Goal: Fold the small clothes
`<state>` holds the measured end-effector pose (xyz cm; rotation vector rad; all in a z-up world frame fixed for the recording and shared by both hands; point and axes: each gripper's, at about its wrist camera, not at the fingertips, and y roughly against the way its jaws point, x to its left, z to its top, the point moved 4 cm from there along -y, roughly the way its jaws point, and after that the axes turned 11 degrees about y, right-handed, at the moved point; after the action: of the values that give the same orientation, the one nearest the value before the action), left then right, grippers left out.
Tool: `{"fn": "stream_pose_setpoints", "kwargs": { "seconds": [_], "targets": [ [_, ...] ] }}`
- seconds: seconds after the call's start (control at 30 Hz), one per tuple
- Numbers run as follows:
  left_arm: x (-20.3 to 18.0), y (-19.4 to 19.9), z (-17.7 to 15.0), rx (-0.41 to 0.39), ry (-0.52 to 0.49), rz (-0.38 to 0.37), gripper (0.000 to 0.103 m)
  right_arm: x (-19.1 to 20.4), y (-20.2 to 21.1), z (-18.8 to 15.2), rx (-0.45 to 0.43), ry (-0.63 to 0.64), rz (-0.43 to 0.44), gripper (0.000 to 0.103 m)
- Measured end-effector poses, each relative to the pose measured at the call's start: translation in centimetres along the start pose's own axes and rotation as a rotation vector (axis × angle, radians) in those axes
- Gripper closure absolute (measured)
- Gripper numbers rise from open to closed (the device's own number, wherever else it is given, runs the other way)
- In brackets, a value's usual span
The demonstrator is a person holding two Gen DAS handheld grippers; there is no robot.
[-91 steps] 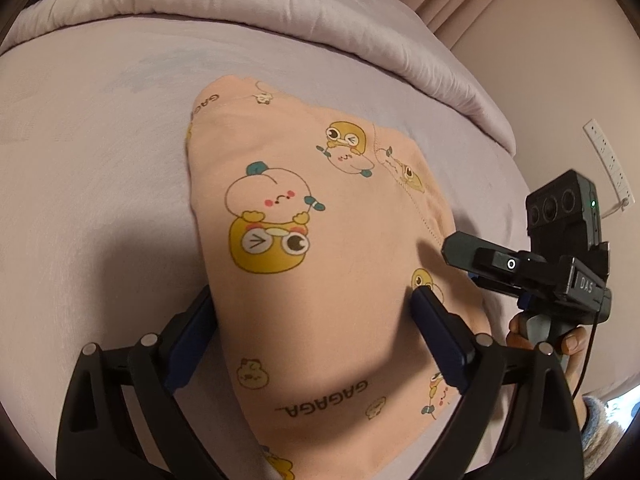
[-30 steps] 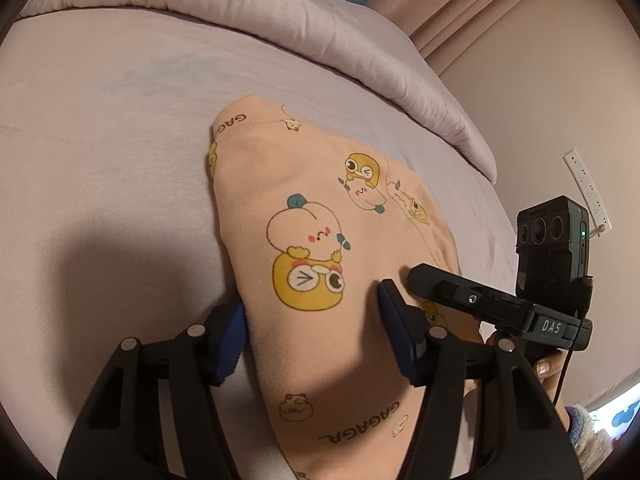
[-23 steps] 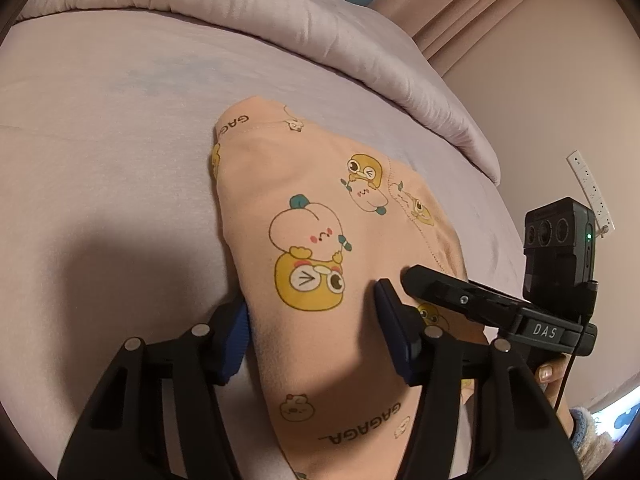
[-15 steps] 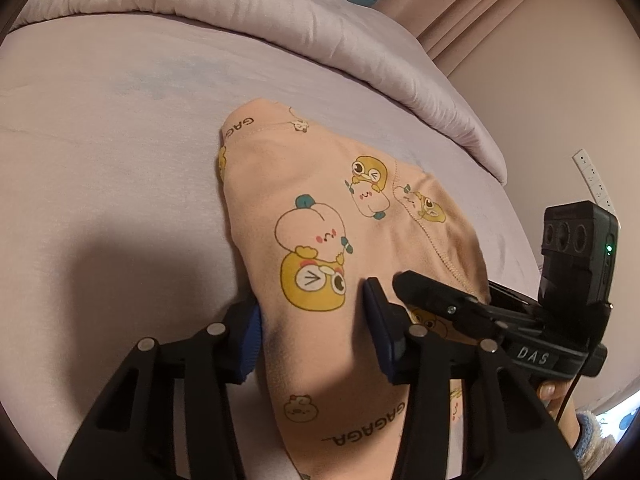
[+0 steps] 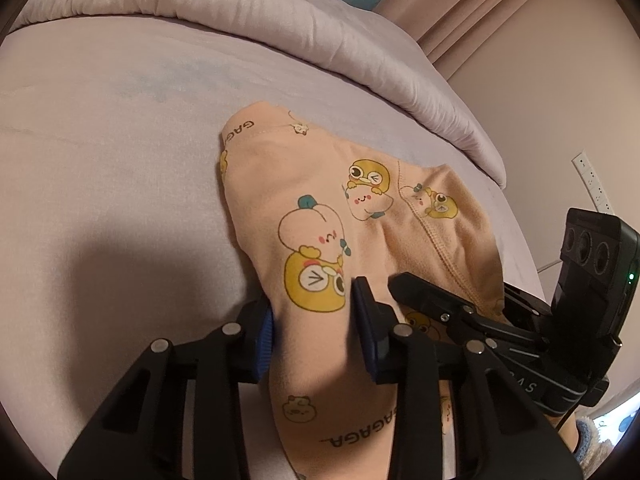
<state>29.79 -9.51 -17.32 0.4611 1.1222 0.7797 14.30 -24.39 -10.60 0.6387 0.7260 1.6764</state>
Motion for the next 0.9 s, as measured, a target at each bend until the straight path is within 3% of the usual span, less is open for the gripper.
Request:
{"fn": "stream_pose_setpoints", "kwargs": {
  "seconds": [0.9],
  "targets": [
    [-1.0, 1.3, -0.2, -0.046, -0.046, 0.019, 0.073, 2.0, 1.4, 0.9, -0.033, 0.058, -0.004, 0.073]
  ]
}}
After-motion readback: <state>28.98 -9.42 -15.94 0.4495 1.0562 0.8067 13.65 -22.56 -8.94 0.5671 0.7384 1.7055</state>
